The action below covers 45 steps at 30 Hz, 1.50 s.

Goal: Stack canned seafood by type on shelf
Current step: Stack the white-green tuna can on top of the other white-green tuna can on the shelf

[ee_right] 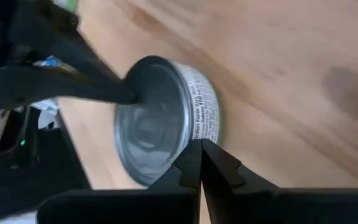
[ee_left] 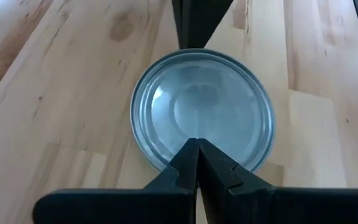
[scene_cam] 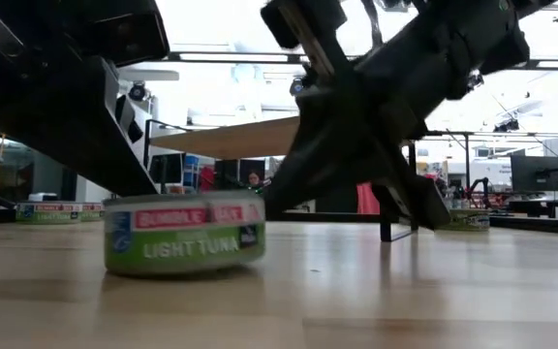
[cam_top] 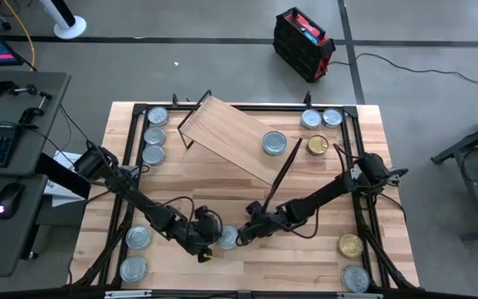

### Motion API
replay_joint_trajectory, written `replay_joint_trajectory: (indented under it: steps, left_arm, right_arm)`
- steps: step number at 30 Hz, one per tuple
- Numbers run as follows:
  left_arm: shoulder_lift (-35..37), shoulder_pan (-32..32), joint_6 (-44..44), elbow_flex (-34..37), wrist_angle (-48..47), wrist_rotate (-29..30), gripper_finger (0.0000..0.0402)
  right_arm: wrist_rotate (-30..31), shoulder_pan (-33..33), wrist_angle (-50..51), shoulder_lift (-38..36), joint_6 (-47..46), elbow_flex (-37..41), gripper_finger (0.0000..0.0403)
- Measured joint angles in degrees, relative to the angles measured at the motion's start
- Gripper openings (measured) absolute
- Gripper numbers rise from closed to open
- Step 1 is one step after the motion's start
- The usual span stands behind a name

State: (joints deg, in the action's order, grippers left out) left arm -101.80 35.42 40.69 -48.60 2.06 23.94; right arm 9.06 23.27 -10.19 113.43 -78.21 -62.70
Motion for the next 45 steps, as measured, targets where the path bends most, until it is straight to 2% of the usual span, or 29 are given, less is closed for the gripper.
replay_joint_trajectory:
  steps: [12,15,19,23,27,31,33,36,40,45]
  left_arm:
    - [-0.79,0.31,-1.29,0.58,-2.41,0.21,0.0]
    - [-0.15,0.63,-1.31,-0.09,-0.32,0.02,0.0]
    - [-0.49,0.45,-1.32,0.24,-2.83,-0.04,0.0]
    - [1.75,0.68,-0.96,0.15,-10.56,0.06,0.0]
    - [6.27,1.01,1.48,0.17,-20.38,2.51,0.0]
    - [11.64,3.41,8.75,0.17,-28.97,5.91,0.0]
    - [14.15,5.96,14.54,0.17,-30.32,8.45,0.0]
    - [15.9,11.5,24.15,0.11,-30.12,12.03,0.0]
    - [14.91,19.15,36.17,0.11,-26.84,12.11,0.0]
    - [12.77,25.97,47.61,0.08,-24.83,11.61,0.0]
  right_arm:
    - [0.61,-0.21,1.76,-0.37,7.3,-7.76,0.0]
    - [1.24,-0.48,1.83,-0.24,9.48,-9.16,0.0]
    - [1.09,-1.12,2.38,-0.31,13.47,-10.64,0.0]
    - [-0.69,-1.68,2.94,-0.69,20.81,-12.82,0.0]
    - [-5.31,-2.36,6.07,-0.7,27.38,-16.74,0.0]
    - [-7.24,-2.99,13.33,-0.7,36.44,-21.81,0.0009]
    - [-10.06,-3.22,16.77,-0.26,41.21,-24.98,0.003]
    - [-14.62,-3.46,22.53,1.74,47.94,-30.2,0.0083]
    - [-18.42,-3.24,29.94,6.88,56.73,-37.74,0.0181]
    - [-18.8,-3.19,39.48,14.81,68.31,-48.14,0.0285]
